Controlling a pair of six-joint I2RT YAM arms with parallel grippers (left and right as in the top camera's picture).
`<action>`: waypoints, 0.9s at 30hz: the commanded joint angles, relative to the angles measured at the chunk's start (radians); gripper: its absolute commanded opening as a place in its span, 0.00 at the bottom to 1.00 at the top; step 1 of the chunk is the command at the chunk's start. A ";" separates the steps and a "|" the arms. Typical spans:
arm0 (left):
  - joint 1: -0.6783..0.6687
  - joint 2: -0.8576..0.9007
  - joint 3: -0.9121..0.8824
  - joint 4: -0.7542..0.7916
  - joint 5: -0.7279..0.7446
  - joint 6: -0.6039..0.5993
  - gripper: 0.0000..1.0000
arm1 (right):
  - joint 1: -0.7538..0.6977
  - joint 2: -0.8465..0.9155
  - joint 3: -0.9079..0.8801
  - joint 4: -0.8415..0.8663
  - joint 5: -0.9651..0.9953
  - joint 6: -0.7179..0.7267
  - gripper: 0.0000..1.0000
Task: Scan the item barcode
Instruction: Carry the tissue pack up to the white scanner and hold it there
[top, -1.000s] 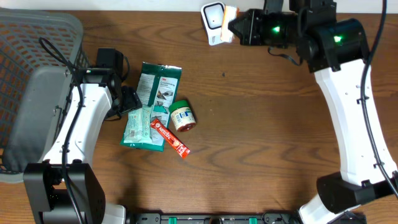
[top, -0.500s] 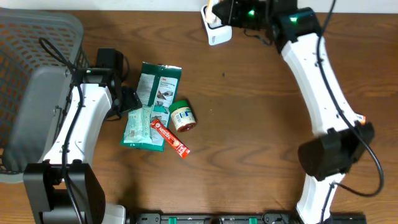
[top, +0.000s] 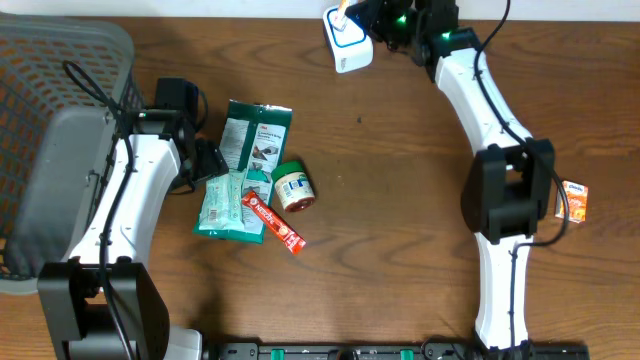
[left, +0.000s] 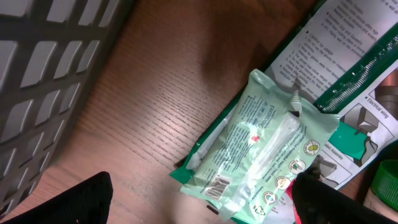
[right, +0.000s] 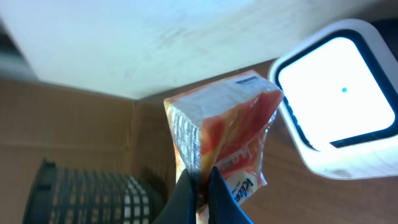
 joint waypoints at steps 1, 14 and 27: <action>0.004 -0.020 0.013 -0.003 -0.009 0.002 0.93 | -0.008 0.066 0.013 0.084 -0.051 0.139 0.01; 0.004 -0.020 0.013 -0.003 -0.009 0.002 0.93 | -0.009 0.210 0.012 0.336 -0.039 0.444 0.01; 0.004 -0.020 0.012 -0.003 -0.009 0.002 0.93 | -0.032 0.212 0.012 0.446 -0.096 0.445 0.01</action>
